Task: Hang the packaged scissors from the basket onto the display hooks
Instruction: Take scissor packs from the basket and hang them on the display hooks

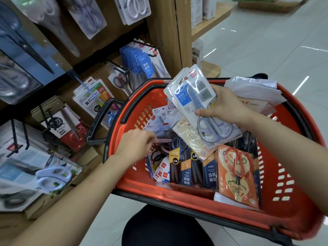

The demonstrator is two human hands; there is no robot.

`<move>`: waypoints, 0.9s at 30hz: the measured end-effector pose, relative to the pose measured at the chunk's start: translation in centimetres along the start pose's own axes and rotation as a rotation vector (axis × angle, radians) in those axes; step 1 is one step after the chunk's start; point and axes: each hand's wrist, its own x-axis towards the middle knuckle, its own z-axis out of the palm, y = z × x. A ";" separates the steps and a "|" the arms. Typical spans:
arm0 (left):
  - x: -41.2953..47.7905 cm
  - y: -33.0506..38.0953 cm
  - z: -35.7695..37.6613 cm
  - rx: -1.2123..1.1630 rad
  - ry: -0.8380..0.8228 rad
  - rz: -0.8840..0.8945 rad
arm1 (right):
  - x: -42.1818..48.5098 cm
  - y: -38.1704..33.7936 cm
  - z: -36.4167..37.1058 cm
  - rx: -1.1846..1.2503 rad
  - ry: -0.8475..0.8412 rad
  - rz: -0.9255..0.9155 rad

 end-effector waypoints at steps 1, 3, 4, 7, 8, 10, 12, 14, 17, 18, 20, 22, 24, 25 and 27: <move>0.2 0.2 0.0 -0.011 0.032 -0.019 | -0.1 -0.1 0.0 0.012 0.000 0.006; 0.9 0.7 0.0 -0.036 0.045 -0.034 | -0.2 -0.2 0.0 0.036 0.005 0.015; 1.2 1.0 0.1 -0.054 0.009 -0.053 | -0.2 -0.2 0.0 0.048 0.008 0.020; 2.2 1.9 0.3 -0.094 -0.133 -0.092 | -0.4 -0.4 0.0 0.094 0.008 0.048; 2.3 2.0 0.6 -0.083 -0.182 -0.072 | -0.5 -0.4 0.0 0.114 0.009 0.062; 2.0 2.0 0.9 -0.015 -0.233 0.006 | -0.7 -0.6 0.0 0.191 0.001 0.096; 1.2 1.7 0.4 -0.016 -0.280 0.039 | -0.8 -0.9 0.3 0.303 -0.011 0.124; 0.6 1.2 0.1 -0.129 -0.290 0.026 | -0.8 -1.1 0.8 0.413 -0.024 0.167; -0.6 1.1 -0.5 -0.555 -0.070 -0.090 | -0.9 -1.4 2.0 0.564 -0.073 0.213; -1.2 1.3 -1.0 -0.770 -0.006 -0.137 | -1.0 -1.5 2.5 0.608 -0.084 0.225; -2.2 2.2 -2.1 -1.232 0.000 -0.210 | -1.2 -2.1 3.5 0.697 -0.119 0.243; -3.3 3.2 -3.1 -1.523 -0.051 -0.183 | -1.3 -3.0 4.7 0.792 -0.197 0.255; -4.5 3.8 -3.9 -1.645 0.007 -0.119 | -1.4 -4.4 5.9 0.866 -0.257 0.263; -4.9 3.8 -3.9 -1.692 0.062 -0.102 | -1.5 -5.2 6.5 0.888 -0.265 0.270; -5.6 3.5 -4.1 -1.767 0.208 -0.118 | -1.7 -6.6 7.4 0.894 -0.263 0.266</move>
